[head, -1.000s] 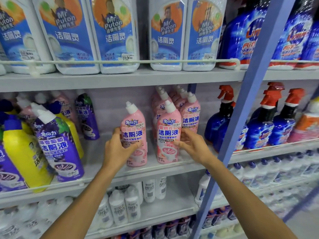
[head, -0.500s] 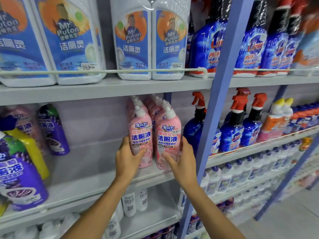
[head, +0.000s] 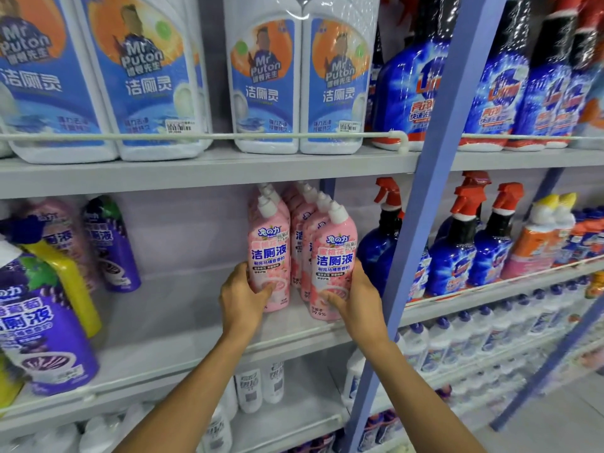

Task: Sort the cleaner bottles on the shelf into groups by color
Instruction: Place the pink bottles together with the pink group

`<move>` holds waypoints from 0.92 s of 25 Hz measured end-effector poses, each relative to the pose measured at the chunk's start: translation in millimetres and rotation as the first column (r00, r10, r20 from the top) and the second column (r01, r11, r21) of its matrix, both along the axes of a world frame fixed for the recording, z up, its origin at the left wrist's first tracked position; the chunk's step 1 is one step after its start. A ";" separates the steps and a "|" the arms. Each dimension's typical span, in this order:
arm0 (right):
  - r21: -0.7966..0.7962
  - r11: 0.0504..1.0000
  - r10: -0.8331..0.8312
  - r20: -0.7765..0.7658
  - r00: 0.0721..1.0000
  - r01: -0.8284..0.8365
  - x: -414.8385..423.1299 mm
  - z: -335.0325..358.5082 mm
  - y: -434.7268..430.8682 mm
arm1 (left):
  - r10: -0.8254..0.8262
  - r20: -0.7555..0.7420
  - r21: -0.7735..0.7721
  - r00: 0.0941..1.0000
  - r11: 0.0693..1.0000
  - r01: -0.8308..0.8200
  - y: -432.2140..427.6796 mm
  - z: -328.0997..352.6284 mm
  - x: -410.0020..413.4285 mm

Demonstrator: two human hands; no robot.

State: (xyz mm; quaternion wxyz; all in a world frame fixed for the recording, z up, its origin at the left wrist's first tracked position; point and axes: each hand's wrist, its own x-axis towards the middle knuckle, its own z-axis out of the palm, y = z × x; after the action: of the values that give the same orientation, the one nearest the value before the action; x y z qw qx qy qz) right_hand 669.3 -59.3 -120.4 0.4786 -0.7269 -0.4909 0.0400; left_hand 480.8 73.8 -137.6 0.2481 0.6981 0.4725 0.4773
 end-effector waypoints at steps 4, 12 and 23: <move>0.015 0.998 0.063 -0.049 0.997 -0.063 2.2 1.3 0.2 | -0.003 -0.014 -0.010 1.000 1.000 0.003 2.4 -1.4 -0.3; -0.004 0.997 0.080 -0.066 0.995 -0.081 -2.3 -2.8 0.4 | 0.004 -0.030 -0.011 1.000 1.000 -0.004 -0.3 -3.2 0.4; -0.057 0.997 0.043 -0.101 0.994 -0.049 -12.1 0.3 2.7 | -0.016 -0.060 -0.024 0.998 1.000 0.014 -8.4 4.3 8.8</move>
State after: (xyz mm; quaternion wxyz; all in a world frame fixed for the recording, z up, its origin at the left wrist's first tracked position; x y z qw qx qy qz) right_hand 657.3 -56.6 -120.1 0.4797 -0.7263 -0.4816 0.1020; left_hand 489.6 65.4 -133.3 0.2454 0.7128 0.4801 0.4486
